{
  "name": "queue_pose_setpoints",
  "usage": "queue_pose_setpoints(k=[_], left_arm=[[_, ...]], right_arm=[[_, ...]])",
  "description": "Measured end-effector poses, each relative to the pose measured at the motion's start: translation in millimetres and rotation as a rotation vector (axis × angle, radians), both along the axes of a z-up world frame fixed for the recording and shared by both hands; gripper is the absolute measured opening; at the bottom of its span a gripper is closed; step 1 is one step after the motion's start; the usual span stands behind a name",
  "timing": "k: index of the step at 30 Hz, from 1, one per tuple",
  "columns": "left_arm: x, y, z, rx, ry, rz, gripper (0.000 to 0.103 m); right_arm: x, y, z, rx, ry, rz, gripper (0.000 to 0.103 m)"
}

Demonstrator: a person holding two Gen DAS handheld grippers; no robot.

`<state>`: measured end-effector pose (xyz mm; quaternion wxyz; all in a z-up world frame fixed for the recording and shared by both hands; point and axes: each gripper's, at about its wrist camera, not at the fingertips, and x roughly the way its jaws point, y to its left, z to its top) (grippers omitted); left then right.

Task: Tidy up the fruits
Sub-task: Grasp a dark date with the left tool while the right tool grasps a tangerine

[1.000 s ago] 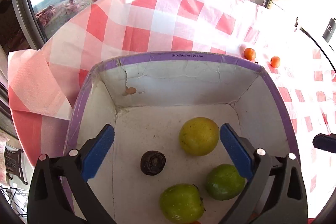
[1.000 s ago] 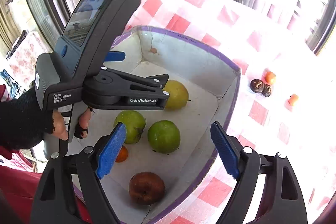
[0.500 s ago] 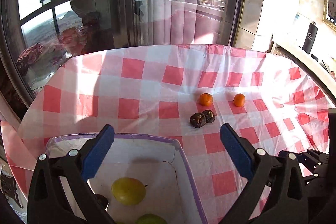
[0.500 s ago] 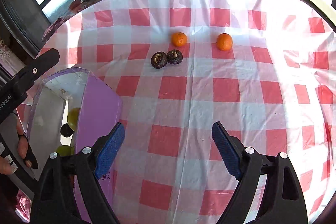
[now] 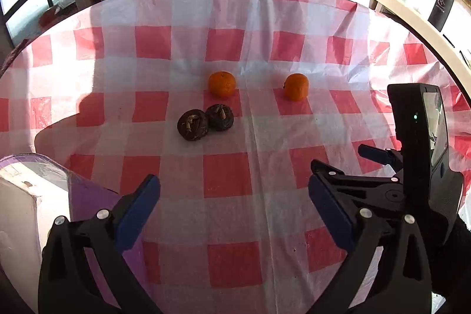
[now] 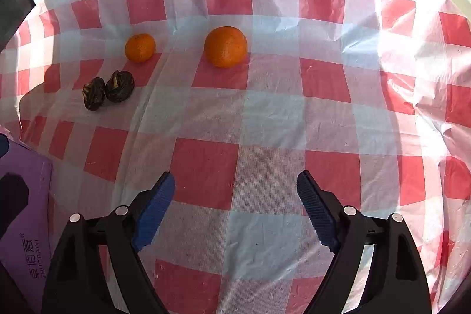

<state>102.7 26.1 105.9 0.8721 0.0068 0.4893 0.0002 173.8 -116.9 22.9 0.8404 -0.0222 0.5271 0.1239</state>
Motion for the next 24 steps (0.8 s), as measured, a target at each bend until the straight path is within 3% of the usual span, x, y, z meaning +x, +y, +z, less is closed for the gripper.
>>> queue_pose_setpoints(k=[7, 14, 21, 24], left_arm=[[23.5, 10.2, -49.3, 0.072, 0.105, 0.055, 0.101], [45.1, 17.4, -66.9, 0.103, 0.089, 0.085, 0.101], [68.3, 34.3, -75.0, 0.124, 0.026, 0.139, 0.101], [76.0, 48.4, -77.9, 0.112, 0.003, 0.157, 0.1]], right_arm=[[53.8, 18.1, -9.5, 0.018, -0.062, 0.095, 0.081], [87.4, 26.9, -12.4, 0.008, -0.12, 0.09, 0.073], [75.8, 25.6, -14.9, 0.002, -0.224, 0.131, 0.056], [75.9, 22.0, -15.5, 0.022, -0.214, 0.129, 0.057]])
